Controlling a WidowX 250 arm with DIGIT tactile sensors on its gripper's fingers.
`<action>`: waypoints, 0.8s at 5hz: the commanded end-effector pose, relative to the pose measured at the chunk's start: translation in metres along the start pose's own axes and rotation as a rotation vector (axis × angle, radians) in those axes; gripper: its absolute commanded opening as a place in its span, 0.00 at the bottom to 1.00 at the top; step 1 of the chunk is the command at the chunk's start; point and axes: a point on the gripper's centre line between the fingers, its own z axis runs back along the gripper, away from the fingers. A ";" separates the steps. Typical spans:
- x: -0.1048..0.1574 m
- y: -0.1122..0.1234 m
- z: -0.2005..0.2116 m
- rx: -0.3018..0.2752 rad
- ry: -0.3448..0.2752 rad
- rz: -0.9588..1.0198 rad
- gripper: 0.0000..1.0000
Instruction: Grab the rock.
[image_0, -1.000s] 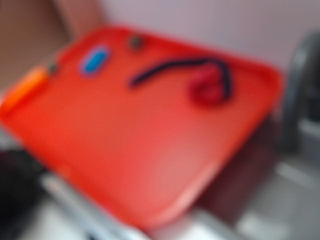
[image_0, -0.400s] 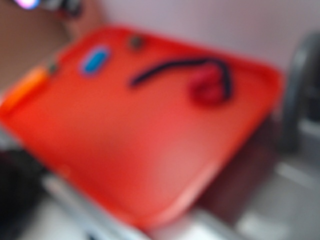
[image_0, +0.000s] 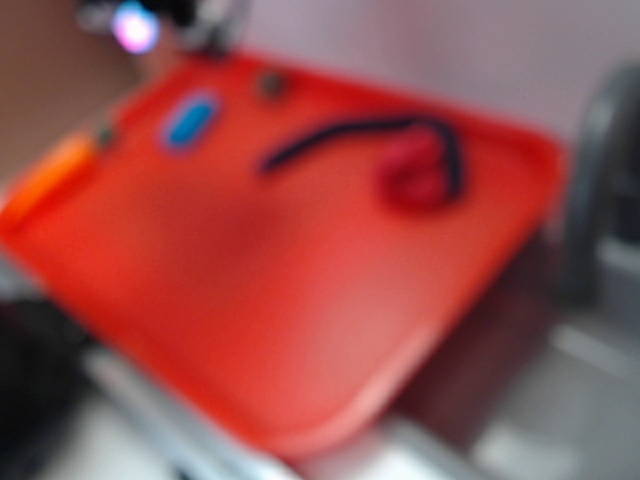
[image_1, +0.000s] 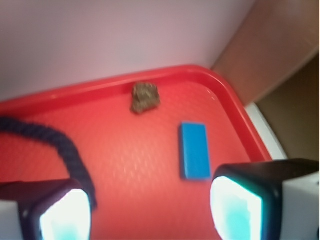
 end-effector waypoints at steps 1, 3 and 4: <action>0.045 0.017 -0.048 0.031 0.033 -0.005 1.00; 0.055 0.018 -0.093 0.026 0.111 -0.036 1.00; 0.055 0.014 -0.108 0.052 0.145 -0.077 1.00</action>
